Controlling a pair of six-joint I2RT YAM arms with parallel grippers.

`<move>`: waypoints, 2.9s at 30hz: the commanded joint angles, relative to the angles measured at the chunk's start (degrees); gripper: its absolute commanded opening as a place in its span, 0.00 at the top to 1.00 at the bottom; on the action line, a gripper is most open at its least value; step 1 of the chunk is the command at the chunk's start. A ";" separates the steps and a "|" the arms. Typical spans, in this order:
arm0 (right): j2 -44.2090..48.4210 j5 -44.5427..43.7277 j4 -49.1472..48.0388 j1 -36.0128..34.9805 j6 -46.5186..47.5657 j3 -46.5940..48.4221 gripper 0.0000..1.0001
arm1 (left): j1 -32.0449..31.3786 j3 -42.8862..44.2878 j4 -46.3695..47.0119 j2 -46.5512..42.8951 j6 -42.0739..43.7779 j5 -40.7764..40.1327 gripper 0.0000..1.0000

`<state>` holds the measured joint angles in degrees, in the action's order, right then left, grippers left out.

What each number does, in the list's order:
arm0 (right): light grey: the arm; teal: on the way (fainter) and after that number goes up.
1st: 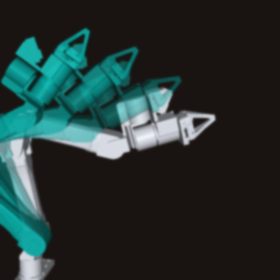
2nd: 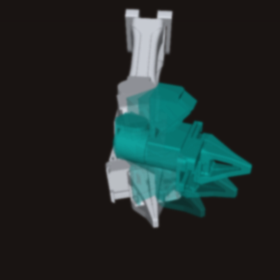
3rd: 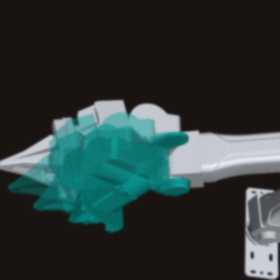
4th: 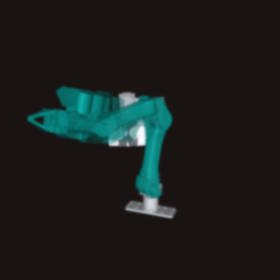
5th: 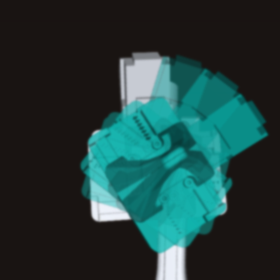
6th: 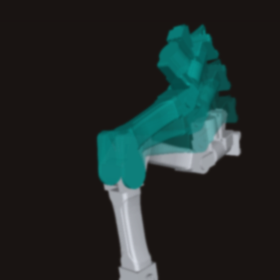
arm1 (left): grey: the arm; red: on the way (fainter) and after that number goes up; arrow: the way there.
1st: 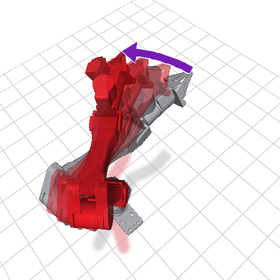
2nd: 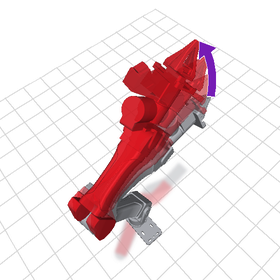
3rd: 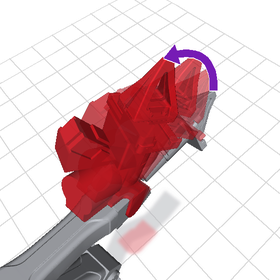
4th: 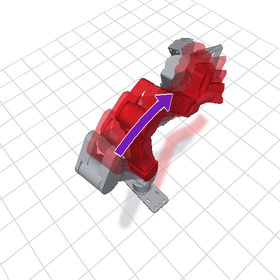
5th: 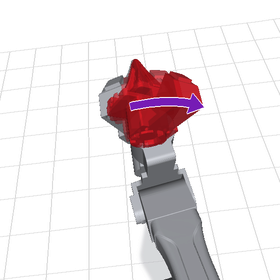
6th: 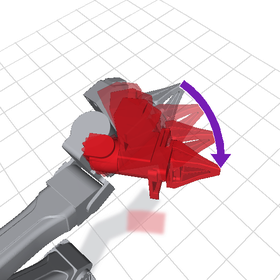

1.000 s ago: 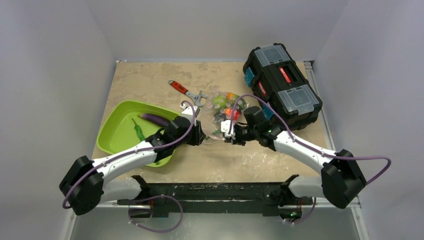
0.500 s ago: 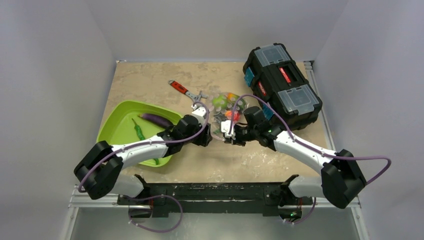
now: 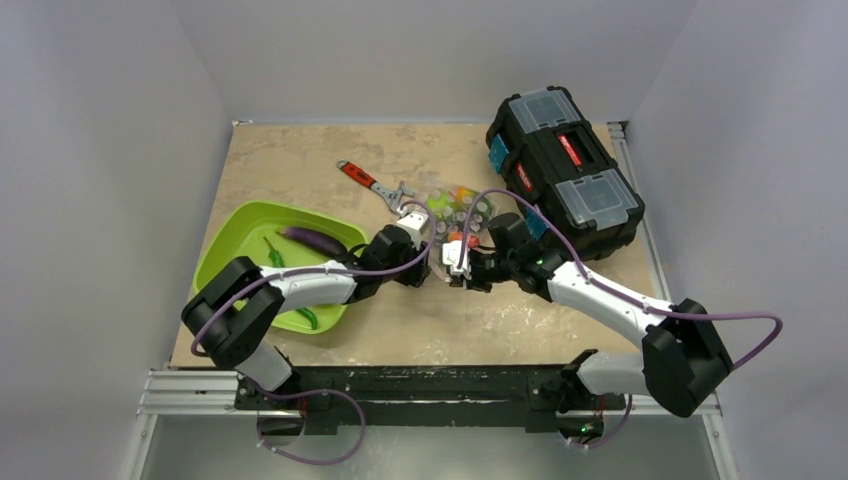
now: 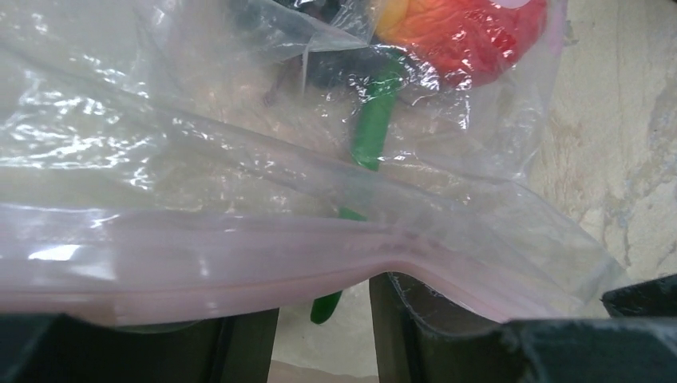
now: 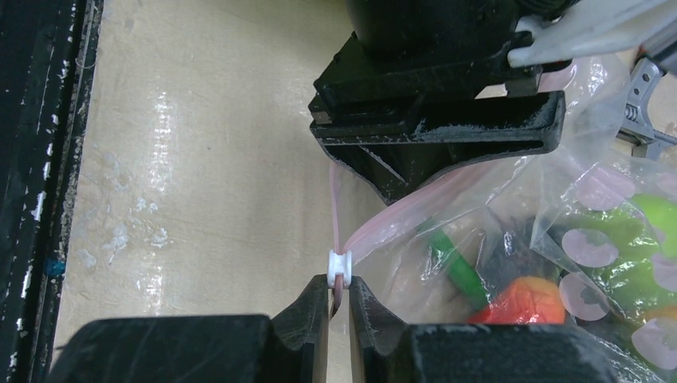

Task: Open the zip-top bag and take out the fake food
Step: Pick up the fake vegetable from the zipper food storage bag.

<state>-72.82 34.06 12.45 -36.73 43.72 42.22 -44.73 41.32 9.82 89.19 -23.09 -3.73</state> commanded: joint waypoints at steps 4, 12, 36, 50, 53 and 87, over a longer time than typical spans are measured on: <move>-0.13 2.08 -0.07 0.08 0.48 2.65 0.97 | 0.26 1.91 1.85 3.95 0.39 -0.73 0.62; -0.34 1.73 -0.15 0.09 0.39 2.61 0.97 | 0.08 1.58 1.77 3.94 -0.09 1.46 0.90; -1.10 -2.77 -1.98 0.52 -0.13 2.39 0.97 | -0.29 1.58 -30.07 -21.60 -5.79 0.91 1.00; -1.11 -2.58 -1.86 0.97 -0.13 2.43 0.97 | -0.30 0.04 -40.39 -30.50 -9.55 -2.09 1.00; -1.11 -2.39 -1.77 1.01 -0.18 2.39 0.97 | -0.28 -0.95 -41.34 -32.58 -10.68 -2.95 1.00; -1.01 -1.94 -1.55 1.07 -0.04 2.52 0.97 | -0.24 5.79 -72.65 -54.91 -16.26 1.49 1.00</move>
<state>-73.87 32.10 12.19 -35.94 43.68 42.41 -44.91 43.99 -55.90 36.80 -37.63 -5.65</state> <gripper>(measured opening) 0.095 0.064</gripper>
